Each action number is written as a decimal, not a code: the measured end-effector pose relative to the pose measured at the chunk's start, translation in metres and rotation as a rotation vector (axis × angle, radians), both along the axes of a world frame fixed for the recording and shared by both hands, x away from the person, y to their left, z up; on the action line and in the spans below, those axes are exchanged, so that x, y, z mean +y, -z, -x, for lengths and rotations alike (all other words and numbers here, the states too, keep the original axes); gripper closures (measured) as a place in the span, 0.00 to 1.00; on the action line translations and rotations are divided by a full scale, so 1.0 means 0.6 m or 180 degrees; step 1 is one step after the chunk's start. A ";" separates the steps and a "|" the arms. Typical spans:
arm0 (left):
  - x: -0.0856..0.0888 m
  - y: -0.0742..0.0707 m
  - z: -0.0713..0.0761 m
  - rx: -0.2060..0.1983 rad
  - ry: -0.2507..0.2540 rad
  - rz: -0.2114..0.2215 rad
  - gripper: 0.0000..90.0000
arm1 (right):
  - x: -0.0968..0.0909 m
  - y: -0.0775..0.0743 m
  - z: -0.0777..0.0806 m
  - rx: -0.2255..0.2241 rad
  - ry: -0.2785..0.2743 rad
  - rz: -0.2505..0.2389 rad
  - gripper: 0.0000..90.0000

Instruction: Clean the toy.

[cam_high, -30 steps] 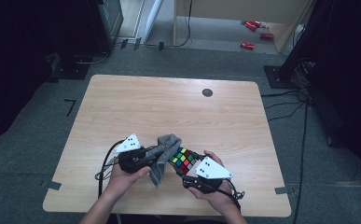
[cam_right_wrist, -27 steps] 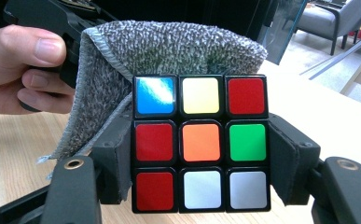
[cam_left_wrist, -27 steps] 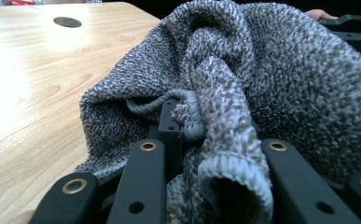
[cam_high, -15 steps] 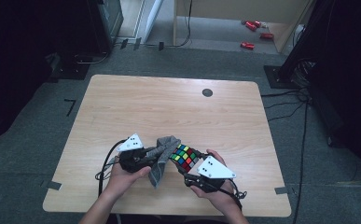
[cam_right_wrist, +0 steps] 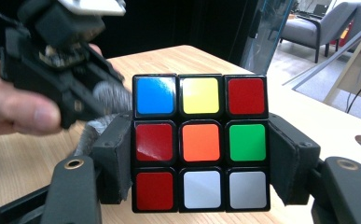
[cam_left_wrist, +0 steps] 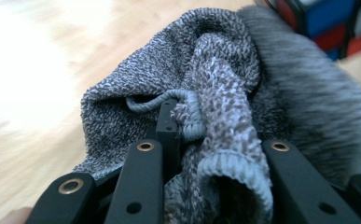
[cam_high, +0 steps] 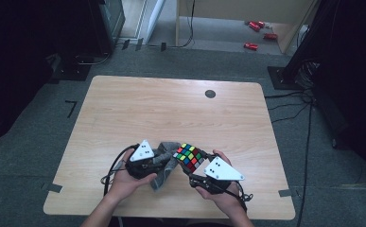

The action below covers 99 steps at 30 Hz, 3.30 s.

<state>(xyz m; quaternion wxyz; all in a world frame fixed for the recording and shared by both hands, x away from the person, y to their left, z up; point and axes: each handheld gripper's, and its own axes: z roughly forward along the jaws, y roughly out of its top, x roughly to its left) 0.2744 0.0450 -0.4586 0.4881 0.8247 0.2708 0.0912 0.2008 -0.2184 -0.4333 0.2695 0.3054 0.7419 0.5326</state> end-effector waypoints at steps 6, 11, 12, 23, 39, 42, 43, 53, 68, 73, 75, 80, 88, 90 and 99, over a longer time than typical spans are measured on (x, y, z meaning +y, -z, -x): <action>0.018 -0.022 0.012 -0.0341 -0.0297 0.0320 0.80 | 0.004 0.007 -0.003 0.0042 -0.0002 0.0043 0.38; -0.006 -0.011 0.019 -0.0287 -0.0095 0.0199 0.80 | 0.011 0.010 -0.002 0.0052 -0.0035 0.0070 0.38; -0.011 -0.008 0.021 -0.0277 -0.0070 0.0183 0.80 | 0.013 0.010 -0.001 0.0053 -0.0033 0.0078 0.38; -0.044 0.014 0.026 -0.0237 0.0111 -0.0297 0.79 | 0.006 0.007 -0.003 0.0039 -0.0007 0.0023 0.38; 0.016 -0.050 0.032 -0.0466 -0.0135 0.0727 0.80 | 0.019 0.023 -0.005 0.0127 -0.0047 0.0114 0.38; -0.009 -0.056 0.048 -0.0533 0.0111 0.0649 0.79 | 0.031 0.031 -0.004 0.0157 -0.0084 0.0194 0.38; -0.015 -0.055 0.051 -0.0565 0.0150 0.0562 0.79 | 0.035 0.033 -0.003 0.0146 -0.0107 0.0222 0.38; 0.001 -0.033 0.018 -0.0284 -0.0262 0.0156 0.79 | 0.031 0.024 0.004 0.0063 -0.0106 0.0218 0.38; 0.005 -0.029 0.011 -0.0140 -0.0271 0.0274 0.78 | 0.026 0.022 0.003 0.0069 -0.0082 0.0192 0.38; 0.009 0.003 -0.009 0.0057 -0.0397 0.0044 0.77 | 0.010 0.015 -0.004 0.0081 -0.0002 0.0067 0.38; 0.000 0.013 -0.009 0.0106 -0.0335 -0.0039 0.76 | 0.006 0.011 -0.005 0.0068 0.0033 0.0033 0.38; -0.016 0.015 -0.008 0.0192 -0.0179 -0.0081 0.65 | -0.003 0.004 -0.005 0.0063 0.0110 -0.0004 0.38; -0.008 -0.004 0.000 -0.0076 -0.0243 -0.0041 0.44 | -0.011 -0.003 -0.006 0.0070 0.0206 -0.0061 0.38; -0.005 -0.013 0.006 -0.0222 -0.0214 -0.0026 0.40 | -0.014 -0.005 -0.007 0.0059 0.0221 -0.0074 0.38; -0.038 -0.008 0.038 -0.0766 0.0105 -0.0244 0.26 | -0.009 -0.010 -0.006 0.0134 0.0229 -0.0147 0.38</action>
